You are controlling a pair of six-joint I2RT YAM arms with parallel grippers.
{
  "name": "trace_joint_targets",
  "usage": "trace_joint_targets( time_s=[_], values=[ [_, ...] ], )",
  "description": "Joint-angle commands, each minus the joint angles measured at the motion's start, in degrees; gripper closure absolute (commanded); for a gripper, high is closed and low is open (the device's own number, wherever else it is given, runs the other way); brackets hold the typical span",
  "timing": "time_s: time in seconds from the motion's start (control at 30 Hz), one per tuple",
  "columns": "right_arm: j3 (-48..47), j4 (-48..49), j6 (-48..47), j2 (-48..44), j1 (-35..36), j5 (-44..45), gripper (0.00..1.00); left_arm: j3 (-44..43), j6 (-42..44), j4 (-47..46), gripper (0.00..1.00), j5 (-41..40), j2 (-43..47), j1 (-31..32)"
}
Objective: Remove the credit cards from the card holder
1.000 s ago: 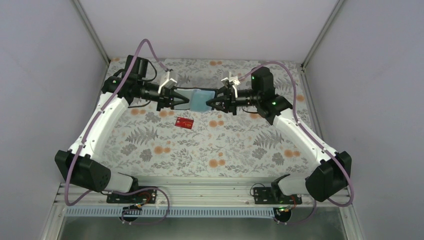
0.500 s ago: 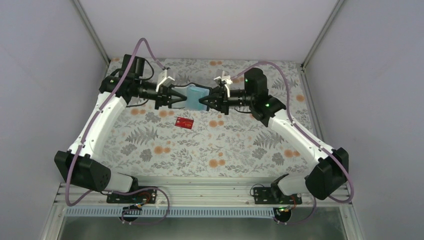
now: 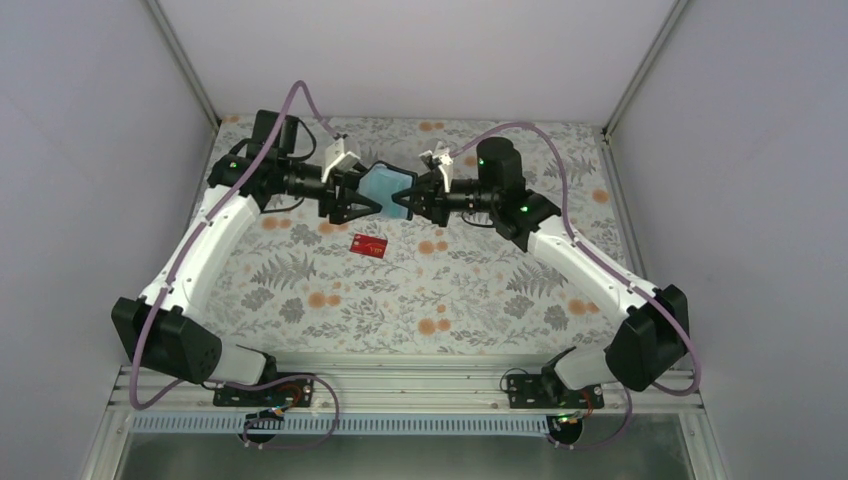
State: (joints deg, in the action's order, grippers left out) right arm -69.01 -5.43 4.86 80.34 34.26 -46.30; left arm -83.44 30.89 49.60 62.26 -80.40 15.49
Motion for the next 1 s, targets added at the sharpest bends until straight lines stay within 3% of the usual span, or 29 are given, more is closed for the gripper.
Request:
trace_joint_targets(
  time_s=[0.0, 0.13, 0.27, 0.4, 0.6, 0.67, 0.77, 0.87, 0.97],
  values=[
    [-1.56, 1.86, -0.26, 0.01, 1.80, -2.40, 0.96, 0.73, -3.27, -4.51, 0.22, -6.35, -1.69, 2.51],
    [-1.19, 1.64, -4.08, -0.64, 1.91, -12.55, 0.96, 0.84, -2.70, -4.54, 0.45, -8.19, -2.49, 4.06],
    [-1.21, -0.62, -6.23, -1.61, 0.66, -12.32, 0.96, 0.12, -1.64, -3.65, 0.96, -8.51, -2.50, 4.21],
    [-0.51, -1.42, -5.92, -2.27, -1.88, -11.01, 0.90, -1.41, -0.82, -1.73, 0.98, -8.03, -2.76, 4.17],
    [0.86, -1.70, -5.68, -2.87, -2.71, -6.82, 0.62, -2.34, 0.16, -0.17, 0.98, -5.03, -3.35, 4.15],
    [1.14, -1.51, -5.57, -2.62, -2.71, -6.63, 0.58, -2.81, 0.45, 0.29, 0.98, -4.01, -3.78, 4.19],
    [1.21, -1.14, -5.65, -2.06, -2.74, -6.77, 0.67, -2.87, 0.13, -0.03, 0.98, -3.73, -4.04, 4.19],
    [0.75, -1.26, -6.02, -1.24, -2.78, -7.21, 0.92, -2.88, 0.39, 0.28, 0.98, -3.42, -3.96, 4.17],
    [1.03, -1.23, -6.35, -1.24, -3.12, -7.76, 0.96, -2.96, 0.93, 0.38, 0.98, -3.55, -3.56, 4.08]
  ],
)
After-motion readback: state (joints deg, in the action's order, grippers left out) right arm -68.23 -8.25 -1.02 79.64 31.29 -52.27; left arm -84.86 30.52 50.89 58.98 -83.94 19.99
